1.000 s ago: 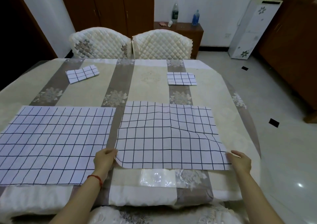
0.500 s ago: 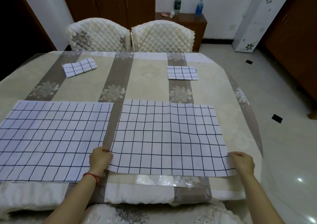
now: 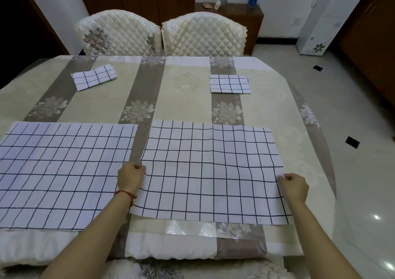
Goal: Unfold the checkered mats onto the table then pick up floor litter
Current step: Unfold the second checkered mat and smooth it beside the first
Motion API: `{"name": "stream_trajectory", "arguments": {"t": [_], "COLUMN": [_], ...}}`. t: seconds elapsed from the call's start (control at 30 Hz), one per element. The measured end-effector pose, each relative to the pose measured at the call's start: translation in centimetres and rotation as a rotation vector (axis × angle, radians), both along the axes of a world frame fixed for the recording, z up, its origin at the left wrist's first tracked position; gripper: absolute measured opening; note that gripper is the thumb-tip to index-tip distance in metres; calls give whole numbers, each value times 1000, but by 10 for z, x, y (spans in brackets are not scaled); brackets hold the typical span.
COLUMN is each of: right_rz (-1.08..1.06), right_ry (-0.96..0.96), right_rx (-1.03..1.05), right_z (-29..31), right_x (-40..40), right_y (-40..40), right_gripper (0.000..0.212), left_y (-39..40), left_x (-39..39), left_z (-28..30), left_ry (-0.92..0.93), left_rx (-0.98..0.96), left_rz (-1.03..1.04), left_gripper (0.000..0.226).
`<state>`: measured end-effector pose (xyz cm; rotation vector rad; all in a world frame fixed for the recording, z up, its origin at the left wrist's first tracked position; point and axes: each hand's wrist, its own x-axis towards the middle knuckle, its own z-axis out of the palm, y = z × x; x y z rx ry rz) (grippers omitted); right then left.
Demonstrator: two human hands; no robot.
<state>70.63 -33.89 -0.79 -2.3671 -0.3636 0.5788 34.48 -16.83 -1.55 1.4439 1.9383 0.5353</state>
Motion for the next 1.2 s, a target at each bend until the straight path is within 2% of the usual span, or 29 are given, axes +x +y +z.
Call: {"name": "stream_trajectory", "arguments": {"t": [0.07,0.2,0.37,0.87,0.97,1.07,1.2], "right_rz": [3,17,24,-12,-24,59,390], "right_ry": [-33,-61,-84,-94,-144,-340,-450], "right_rx": [-16,-30,-42,-85,-118,-137,-63], "right_z": [-4,-4,-6,-13,-12,-11,-11], "right_x": [2,1,-2,-6,-8,-17,-51], "right_y": [-3,-11,-15,-18,-18,-10,20], "right_gripper": [26,13,21,25,28,33,30], "left_y": [0,-9,-17,-28,-34,-41,-43], "left_x": [-3,-11,-16,-22,-18,-4,47], "left_z": [-3,-8,-11,-18,-14,-16,-18], "left_ry": [36,88,101,175,226,335,374], "left_rx": [-6,-29,-9,47,108,252,351], "left_rz": [3,7,22,14,10,-97,-411], "left_gripper": [20,19,22,18,17,26,32]}}
